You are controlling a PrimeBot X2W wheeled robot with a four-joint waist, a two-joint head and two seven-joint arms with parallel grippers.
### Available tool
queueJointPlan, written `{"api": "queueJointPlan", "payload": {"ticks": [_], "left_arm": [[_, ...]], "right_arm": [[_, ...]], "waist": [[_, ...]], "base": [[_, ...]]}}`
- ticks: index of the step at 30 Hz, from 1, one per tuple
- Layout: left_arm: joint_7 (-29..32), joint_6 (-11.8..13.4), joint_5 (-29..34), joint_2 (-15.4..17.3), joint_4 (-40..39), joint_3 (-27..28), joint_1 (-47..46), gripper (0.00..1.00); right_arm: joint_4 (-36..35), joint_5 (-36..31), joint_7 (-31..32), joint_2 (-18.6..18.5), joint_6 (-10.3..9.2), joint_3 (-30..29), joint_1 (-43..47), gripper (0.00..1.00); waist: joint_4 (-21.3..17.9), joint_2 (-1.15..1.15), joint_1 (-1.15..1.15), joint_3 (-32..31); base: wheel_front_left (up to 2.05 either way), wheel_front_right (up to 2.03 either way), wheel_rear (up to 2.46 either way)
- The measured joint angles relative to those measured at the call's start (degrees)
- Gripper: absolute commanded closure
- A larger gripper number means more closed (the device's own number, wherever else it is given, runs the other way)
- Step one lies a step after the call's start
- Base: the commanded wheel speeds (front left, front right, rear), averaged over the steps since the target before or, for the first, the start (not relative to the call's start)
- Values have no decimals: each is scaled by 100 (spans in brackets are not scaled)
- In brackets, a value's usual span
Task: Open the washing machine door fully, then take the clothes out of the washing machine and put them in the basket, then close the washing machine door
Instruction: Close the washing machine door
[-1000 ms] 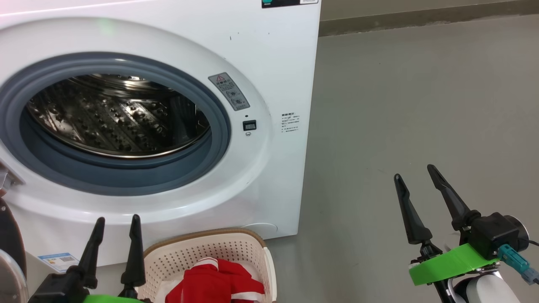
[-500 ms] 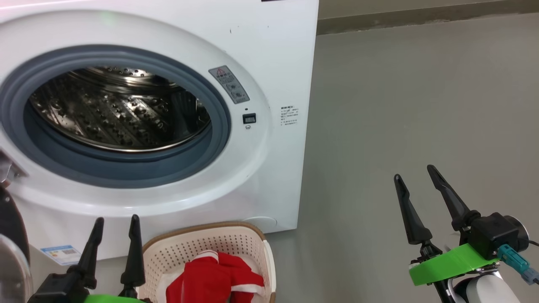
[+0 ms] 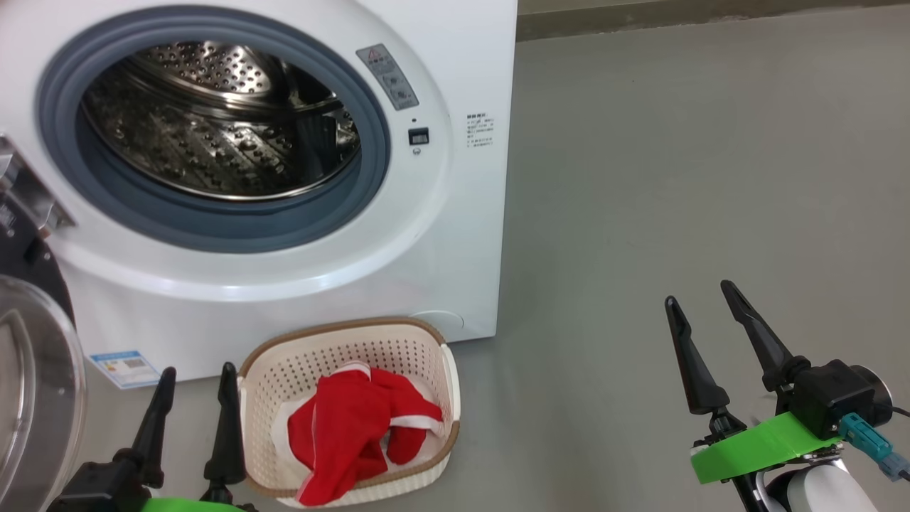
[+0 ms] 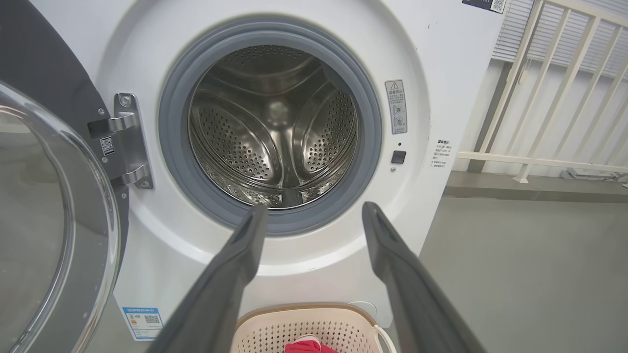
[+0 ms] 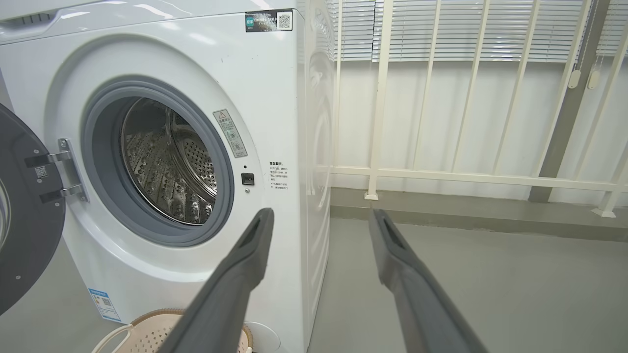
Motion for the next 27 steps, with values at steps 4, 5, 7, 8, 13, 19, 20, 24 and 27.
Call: {"api": "queueJointPlan", "payload": {"ticks": [4, 5, 7, 8, 13, 19, 20, 24, 27], "left_arm": [[0, -19, -7, 0, -4, -2, 1, 0], [0, -19, -7, 0, -4, -3, 1, 0], [0, -16, -7, 0, -1, -4, 1, 0], [0, -16, -7, 0, -1, -4, 1, 0], [0, 18, 2, 0, -62, -20, 9, 0], [0, 78, 2, 0, -142, -45, 10, 0], [0, 119, 2, 0, -167, -57, 11, 0], [0, 165, 0, 1, -212, -115, 18, 0], [0, 221, -1, 1, -270, -159, 21, 0]], "right_arm": [[0, 0, 0, -10, 0, 2, 1, 0], [-1, 0, 0, -13, 0, 2, 1, 0], [-1, 0, 0, -21, 0, 4, 1, 0], [-1, 0, 0, -21, 0, 4, 1, 0], [1, 0, 0, -25, 0, 8, 2, 0], [12, 0, 0, -27, 0, 11, 2, 0], [13, 0, 0, -27, 0, 14, 2, 0], [13, 0, 0, -29, 0, 41, 2, 0], [16, 0, 0, -31, 0, 62, 1, 0]], "waist": [[22, 0, 0, 0], [27, 0, 0, 0], [39, 0, 0, -2], [39, 0, 0, -2], [73, 0, 0, -32], [183, 0, 0, 5], [240, 0, 0, 14], [382, 0, 0, 30], [516, 0, 0, 35]], "base": [[-79, 79, 0], [-58, 58, 0], [-38, 38, 0], [-17, 17, 0], [-1, 1, 0], [0, 0, 0], [0, 0, 0], [0, 0, 0], [0, 0, 0]]}}
